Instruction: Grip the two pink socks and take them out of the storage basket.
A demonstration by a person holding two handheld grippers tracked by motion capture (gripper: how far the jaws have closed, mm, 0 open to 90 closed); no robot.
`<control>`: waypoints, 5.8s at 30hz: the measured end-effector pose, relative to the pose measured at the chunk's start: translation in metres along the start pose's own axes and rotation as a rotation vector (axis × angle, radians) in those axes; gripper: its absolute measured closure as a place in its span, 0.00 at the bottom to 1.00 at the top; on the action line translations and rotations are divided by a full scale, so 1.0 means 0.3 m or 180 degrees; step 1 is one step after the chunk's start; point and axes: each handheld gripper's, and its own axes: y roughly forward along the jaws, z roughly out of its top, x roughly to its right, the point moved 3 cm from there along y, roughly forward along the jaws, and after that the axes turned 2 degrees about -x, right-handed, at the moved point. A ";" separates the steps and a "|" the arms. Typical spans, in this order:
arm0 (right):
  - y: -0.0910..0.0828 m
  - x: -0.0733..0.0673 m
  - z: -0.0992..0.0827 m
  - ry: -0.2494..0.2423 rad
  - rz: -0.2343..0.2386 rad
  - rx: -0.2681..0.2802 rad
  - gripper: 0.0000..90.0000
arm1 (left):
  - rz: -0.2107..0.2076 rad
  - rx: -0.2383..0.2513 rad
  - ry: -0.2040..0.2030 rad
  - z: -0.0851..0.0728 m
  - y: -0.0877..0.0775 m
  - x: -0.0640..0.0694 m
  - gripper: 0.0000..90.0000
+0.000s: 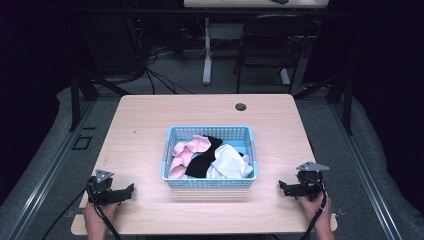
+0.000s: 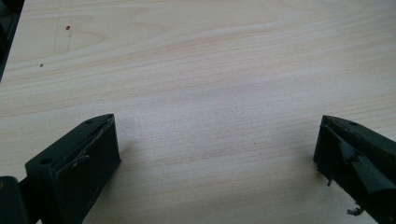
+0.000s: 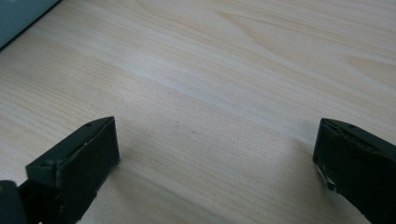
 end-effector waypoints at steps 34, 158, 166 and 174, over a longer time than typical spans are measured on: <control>0.001 0.001 0.002 -0.0005 0.0012 -0.0009 0.00 | -0.0221 -0.0504 0.0127 0.130 -0.077 -0.003 0.00; -0.002 0.003 0.000 0.0004 0.0002 0.0015 0.02 | -0.0872 -0.1774 0.1635 0.675 0.323 0.612 0.48; -0.002 0.003 0.000 0.0003 0.0003 0.0014 0.02 | -0.0740 -0.1789 0.1587 0.673 0.345 0.598 0.57; -0.002 0.003 0.000 0.0003 0.0002 0.0014 0.02 | -0.0682 -0.1773 0.1611 0.674 0.348 0.596 0.78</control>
